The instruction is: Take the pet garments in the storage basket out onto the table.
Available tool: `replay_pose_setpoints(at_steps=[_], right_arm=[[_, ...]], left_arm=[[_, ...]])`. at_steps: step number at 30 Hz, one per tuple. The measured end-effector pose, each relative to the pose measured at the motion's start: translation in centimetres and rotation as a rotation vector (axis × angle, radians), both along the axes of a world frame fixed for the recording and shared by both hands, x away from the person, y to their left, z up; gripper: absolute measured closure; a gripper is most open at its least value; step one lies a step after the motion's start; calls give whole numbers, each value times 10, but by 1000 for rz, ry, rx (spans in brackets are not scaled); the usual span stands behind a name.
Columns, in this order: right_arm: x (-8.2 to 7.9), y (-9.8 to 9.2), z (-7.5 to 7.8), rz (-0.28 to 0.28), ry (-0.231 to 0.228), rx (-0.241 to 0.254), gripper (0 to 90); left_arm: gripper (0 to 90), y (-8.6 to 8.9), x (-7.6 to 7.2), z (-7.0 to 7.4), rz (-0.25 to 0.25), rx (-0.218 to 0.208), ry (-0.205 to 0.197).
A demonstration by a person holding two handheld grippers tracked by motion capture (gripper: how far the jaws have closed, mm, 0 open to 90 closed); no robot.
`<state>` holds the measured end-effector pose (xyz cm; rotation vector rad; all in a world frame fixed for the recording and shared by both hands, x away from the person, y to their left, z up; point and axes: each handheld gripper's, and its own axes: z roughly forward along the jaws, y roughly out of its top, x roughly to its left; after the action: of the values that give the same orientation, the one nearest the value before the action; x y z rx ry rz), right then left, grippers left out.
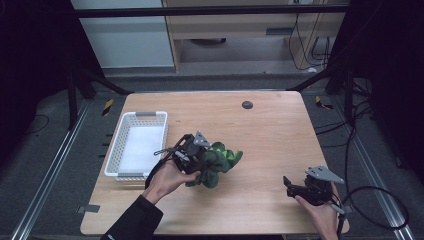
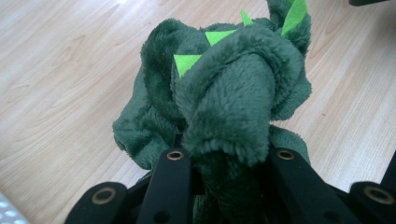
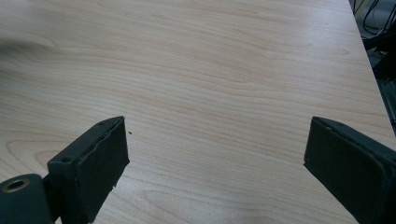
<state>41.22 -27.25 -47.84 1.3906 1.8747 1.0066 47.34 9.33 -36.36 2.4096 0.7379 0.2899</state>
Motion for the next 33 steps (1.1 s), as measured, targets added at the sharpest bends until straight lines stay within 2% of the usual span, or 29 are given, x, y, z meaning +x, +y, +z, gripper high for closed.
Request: replay_pose_setpoints(at_steps=[6, 29, 33], right_arm=[[0, 0, 0, 5, 3, -4, 64], [0, 1, -1, 6, 4, -5, 64], [0, 1, -1, 7, 6, -5, 63]], left_arm=[[769, -6, 0, -6, -15, 10, 10], [759, -19, 4, -46, -37, 39, 70], [745, -19, 5, -51, -34, 31, 83]])
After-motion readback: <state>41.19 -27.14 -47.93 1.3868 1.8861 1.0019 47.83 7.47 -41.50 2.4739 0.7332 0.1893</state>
